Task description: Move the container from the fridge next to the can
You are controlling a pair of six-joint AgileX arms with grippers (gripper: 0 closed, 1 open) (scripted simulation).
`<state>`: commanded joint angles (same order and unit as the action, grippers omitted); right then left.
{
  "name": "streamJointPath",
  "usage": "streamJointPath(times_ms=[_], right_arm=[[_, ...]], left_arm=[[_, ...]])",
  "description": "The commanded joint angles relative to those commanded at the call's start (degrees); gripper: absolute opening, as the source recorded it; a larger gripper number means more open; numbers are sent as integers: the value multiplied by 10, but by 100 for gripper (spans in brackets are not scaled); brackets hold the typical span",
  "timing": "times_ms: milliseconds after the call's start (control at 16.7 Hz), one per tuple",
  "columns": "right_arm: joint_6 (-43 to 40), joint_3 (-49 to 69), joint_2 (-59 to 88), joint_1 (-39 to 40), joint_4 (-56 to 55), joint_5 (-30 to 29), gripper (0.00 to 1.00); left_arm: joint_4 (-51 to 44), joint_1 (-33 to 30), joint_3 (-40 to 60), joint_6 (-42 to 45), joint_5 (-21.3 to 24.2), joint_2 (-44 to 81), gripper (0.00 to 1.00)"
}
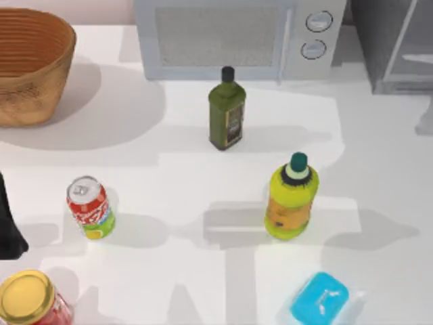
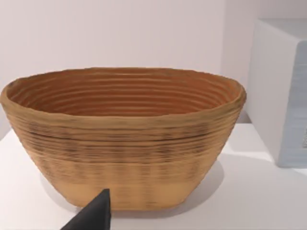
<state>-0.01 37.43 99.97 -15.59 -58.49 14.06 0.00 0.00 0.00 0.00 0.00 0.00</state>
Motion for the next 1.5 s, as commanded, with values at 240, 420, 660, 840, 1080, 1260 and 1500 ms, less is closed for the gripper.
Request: streamJointPath(times_ms=[240, 420, 660, 840, 1080, 1260, 1500], right_arm=[[1, -1, 1, 3, 0, 0, 0], [3, 7, -3, 19, -3, -17, 0], [12, 39, -9, 117, -8, -105, 0], [22, 69, -4, 232, -9, -205, 0], [41, 117, 24, 413, -9, -362, 0], [57, 151, 60, 548, -8, -485, 0], [76, 185, 131, 699, -4, -636, 0]], left_arm=[[0, 0, 0, 0, 0, 0, 100], [0, 0, 0, 0, 0, 0, 100], [0, 0, 0, 0, 0, 0, 100], [0, 0, 0, 0, 0, 0, 100], [0, 0, 0, 0, 0, 0, 100], [0, 0, 0, 0, 0, 0, 100], [0, 0, 0, 0, 0, 0, 100]])
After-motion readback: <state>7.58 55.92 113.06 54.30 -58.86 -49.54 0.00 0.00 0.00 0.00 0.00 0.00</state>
